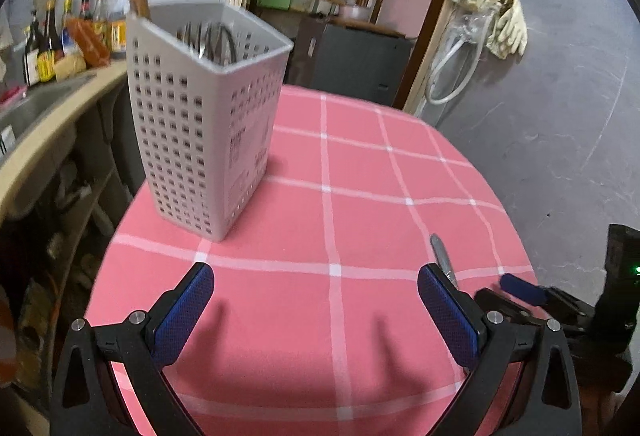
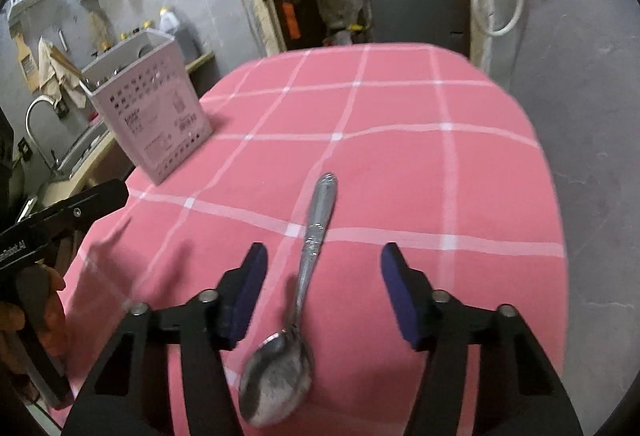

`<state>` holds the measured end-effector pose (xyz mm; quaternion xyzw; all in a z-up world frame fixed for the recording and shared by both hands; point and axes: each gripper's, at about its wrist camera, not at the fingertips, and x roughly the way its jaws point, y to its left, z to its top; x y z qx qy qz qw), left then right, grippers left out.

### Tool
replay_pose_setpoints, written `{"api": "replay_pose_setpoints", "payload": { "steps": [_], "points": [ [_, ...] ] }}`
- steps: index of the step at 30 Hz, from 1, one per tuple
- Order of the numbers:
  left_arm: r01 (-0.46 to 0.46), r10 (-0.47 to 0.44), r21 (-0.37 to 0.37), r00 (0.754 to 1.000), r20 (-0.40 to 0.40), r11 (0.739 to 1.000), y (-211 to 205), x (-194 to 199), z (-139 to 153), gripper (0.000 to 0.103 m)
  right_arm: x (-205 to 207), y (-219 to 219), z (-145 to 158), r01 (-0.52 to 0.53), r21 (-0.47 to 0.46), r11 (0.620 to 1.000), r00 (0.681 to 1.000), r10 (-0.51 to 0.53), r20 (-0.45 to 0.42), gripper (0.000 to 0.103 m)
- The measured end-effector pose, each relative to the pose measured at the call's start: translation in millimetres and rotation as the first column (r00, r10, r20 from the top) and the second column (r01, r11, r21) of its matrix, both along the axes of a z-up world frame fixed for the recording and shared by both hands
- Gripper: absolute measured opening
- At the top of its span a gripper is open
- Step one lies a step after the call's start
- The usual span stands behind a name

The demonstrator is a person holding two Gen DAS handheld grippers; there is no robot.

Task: Organize utensils
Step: 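Close the right tool on a silver spoon handle while the left tool approaches another spoon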

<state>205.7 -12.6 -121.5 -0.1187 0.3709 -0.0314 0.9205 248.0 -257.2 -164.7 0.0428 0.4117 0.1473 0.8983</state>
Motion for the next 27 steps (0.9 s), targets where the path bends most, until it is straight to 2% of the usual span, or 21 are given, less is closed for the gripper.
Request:
{"api": "replay_pose_setpoints", "payload": {
  "steps": [7,11,16,18,24,27],
  "points": [
    [0.013,-0.016,-0.043,0.999,-0.052,0.999,2,8,-15,0.102,15,15,-10,-0.019,-0.01,1.0,1.0,0.019,-0.019,0.037],
    [0.008,-0.014,-0.067,0.996,-0.088,0.998,4,13,-23,0.102,18,11,-10,0.004,-0.011,1.0,1.0,-0.004,-0.03,0.019],
    [0.018,-0.025,-0.078,0.996,-0.082,0.997,2,13,-22,0.102,18,4,-9,0.004,0.021,1.0,0.999,-0.003,-0.051,0.011],
    [0.035,-0.04,-0.079,0.997,-0.069,0.996,0,12,-20,0.102,18,0,-10,0.011,0.049,0.999,0.998,-0.009,-0.06,0.002],
    [0.094,-0.099,-0.112,0.994,-0.044,0.989,-9,11,-15,0.101,13,-5,-14,0.013,0.025,1.0,0.997,-0.011,-0.078,0.001],
    [0.112,-0.119,-0.121,0.992,-0.047,0.986,-14,13,-15,0.1,12,-12,-13,0.021,0.109,0.994,0.996,-0.011,-0.09,0.001]
  ]
}}
